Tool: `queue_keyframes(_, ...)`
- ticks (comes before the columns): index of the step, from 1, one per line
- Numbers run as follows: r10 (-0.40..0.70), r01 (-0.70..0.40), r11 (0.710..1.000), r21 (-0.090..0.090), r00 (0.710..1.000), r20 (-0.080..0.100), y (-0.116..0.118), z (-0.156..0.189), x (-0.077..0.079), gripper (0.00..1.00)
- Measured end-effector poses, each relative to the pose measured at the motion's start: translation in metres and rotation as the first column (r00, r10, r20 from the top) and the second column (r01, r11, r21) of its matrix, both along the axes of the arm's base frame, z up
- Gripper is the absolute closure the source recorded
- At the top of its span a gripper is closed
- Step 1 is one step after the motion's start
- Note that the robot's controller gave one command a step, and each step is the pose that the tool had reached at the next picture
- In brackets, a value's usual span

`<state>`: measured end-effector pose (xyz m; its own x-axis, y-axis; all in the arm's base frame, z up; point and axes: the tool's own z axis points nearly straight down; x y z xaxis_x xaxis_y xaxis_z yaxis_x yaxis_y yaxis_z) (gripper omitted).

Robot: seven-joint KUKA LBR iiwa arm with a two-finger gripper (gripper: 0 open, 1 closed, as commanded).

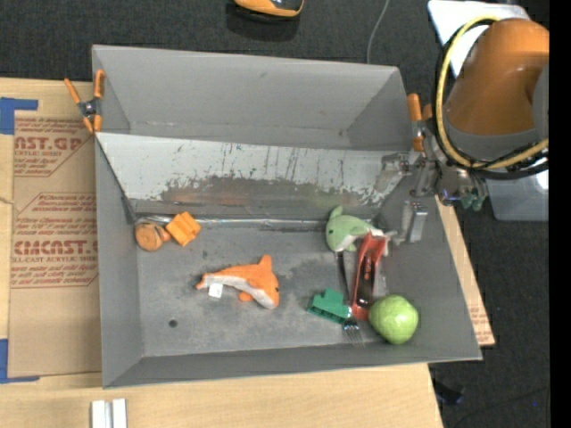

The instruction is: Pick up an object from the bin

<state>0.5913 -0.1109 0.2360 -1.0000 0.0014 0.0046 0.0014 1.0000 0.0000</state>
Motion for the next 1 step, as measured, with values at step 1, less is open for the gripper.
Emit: queue_keyframes(1,0.002,-0.002,1.0,-0.001,1.0,0.008,0.0008,0.0053,0.0012,0.0)
